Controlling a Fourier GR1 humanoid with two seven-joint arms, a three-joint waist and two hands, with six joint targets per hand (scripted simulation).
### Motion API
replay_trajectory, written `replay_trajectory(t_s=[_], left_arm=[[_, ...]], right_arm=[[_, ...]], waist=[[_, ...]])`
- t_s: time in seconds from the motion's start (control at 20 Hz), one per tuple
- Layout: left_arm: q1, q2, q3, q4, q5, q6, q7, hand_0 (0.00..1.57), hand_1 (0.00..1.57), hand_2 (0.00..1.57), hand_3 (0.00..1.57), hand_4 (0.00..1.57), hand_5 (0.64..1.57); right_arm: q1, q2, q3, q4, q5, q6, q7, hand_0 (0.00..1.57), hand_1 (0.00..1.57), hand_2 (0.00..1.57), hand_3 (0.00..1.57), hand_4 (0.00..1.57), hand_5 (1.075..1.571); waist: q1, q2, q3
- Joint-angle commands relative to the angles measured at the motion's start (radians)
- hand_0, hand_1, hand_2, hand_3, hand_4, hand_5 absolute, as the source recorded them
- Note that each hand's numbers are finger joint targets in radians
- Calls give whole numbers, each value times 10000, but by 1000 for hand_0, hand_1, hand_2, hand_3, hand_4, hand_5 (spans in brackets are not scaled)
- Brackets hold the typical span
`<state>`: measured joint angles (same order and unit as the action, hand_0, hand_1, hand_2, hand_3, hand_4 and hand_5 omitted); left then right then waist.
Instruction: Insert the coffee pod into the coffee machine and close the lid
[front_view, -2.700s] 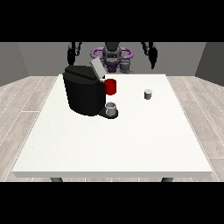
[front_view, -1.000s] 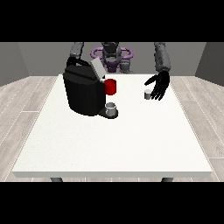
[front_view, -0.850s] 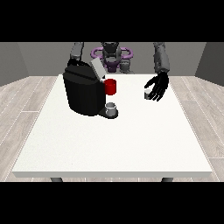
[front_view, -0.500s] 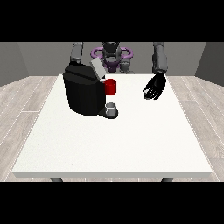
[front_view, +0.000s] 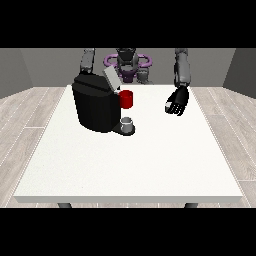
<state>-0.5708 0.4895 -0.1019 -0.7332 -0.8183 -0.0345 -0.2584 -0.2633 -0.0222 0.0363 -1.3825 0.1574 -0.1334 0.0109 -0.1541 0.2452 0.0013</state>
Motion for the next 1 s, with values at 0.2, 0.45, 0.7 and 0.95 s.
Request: replay_trajectory(t_s=[0.2,0.45,0.7,0.95], left_arm=[[-356,-375,123,660,-507,171,-620,1149,1149,1257,1162,466,1571],[-1012,-530,806,349,573,-764,-1156,1433,1433,1423,1352,489,1571],[-1511,-769,808,302,627,-2051,-334,1413,1413,1400,1314,515,1571],[-2199,-1139,512,-518,539,-3037,125,1418,1418,1400,1334,534,1571]], right_arm=[[87,126,-444,999,-256,-122,-792,0,0,0,0,0,1571],[178,-190,-370,1389,385,-595,-315,0,0,0,0,0,1571],[392,-294,-433,1817,320,-395,-229,0,0,0,0,0,1571],[314,-225,-628,2845,381,-601,-783,0,0,0,0,0,1571]], waist=[[319,-328,-13],[477,-581,-17],[258,-1426,-12],[634,-1721,-8]])
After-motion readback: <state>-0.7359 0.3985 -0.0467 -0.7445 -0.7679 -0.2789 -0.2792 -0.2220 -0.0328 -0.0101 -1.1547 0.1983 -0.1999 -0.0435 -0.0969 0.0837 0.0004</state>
